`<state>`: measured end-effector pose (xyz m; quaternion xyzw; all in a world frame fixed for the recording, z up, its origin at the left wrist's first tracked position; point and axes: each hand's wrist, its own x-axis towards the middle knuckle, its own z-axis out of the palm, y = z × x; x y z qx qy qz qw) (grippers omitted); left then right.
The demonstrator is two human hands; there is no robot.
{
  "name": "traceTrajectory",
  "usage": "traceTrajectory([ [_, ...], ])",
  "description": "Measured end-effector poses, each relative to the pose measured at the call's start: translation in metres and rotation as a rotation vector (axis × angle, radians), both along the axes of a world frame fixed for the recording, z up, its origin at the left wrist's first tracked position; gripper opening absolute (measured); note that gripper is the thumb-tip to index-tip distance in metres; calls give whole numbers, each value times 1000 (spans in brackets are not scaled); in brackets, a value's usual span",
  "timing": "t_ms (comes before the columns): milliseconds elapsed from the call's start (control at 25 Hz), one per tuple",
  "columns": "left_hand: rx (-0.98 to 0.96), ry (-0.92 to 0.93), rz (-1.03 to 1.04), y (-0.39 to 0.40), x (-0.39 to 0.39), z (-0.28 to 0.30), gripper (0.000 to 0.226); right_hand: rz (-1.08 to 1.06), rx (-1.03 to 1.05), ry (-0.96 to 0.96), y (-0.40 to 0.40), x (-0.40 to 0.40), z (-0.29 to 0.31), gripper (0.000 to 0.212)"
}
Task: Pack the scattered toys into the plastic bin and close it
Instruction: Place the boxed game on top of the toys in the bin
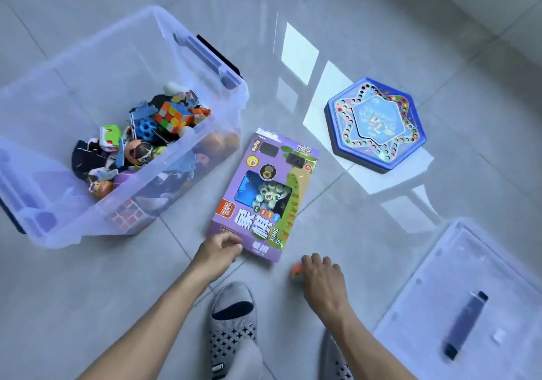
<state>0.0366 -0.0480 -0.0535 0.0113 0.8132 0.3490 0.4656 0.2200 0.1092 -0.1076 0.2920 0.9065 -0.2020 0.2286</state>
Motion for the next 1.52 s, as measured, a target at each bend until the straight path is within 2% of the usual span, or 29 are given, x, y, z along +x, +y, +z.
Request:
traceTrajectory([
  [40, 4, 5, 25, -2, -3, 2, 12, -36, 14, -4, 1, 5, 7, 15],
  [120, 26, -8, 97, -9, -8, 10, 13, -351, -24, 27, 11, 1, 33, 12],
  [200, 62, -37, 169, -17, -10, 20, 14, -584, -144, 199, 16, -29, 68, 15],
  [240, 62, -52, 198, -22, -8, 25, 14, -611, -249, 294, 15, -53, 90, 17],
  [320, 62, -72, 263, -37, 0, 37, 14, -525, -424, 461, 3, -110, 140, 20],
  [400, 75, -85, 286, -53, 6, 51, 14, -370, -489, 569, -15, -167, 189, 23],
  [480, 67, -93, 303, -69, 8, 60, 15, -274, -492, 611, -28, -211, 228, 34],
  [560, 68, -89, 337, -84, 5, 63, 15, -287, -500, 591, -28, -234, 242, 50],
  [640, 56, -89, 371, -95, 3, 57, 14, -376, -474, 589, -22, -222, 230, 45],
  [720, 30, -93, 381, -97, 3, 46, 14, -478, -449, 551, -14, -180, 188, 23],
  [800, 8, -80, 375, -88, 2, 29, 15, -591, -438, 390, -7, -127, 135, 16],
  [960, -42, 73, 263, -40, -15, -8, 19, -769, -545, 36, 7, -63, 66, 22],
  [1080, -38, 187, 186, 6, -34, -35, 31, -857, -688, 30, 11, -67, 37, 32],
  [1200, -167, 190, 97, 28, -50, -59, 46, -960, -785, 87, 7, -79, 16, 26],
  [1280, -180, 127, 89, 29, -58, -65, 53, -1062, -786, 144, 6, -77, 7, 24],
  [1400, -24, -99, 187, 29, -54, -62, 34, -1175, -778, 186, 15, -65, 7, 23],
  [1520, 119, -226, 263, 35, -41, -48, 30, -1259, -868, 155, 24, -51, 22, 20],
])
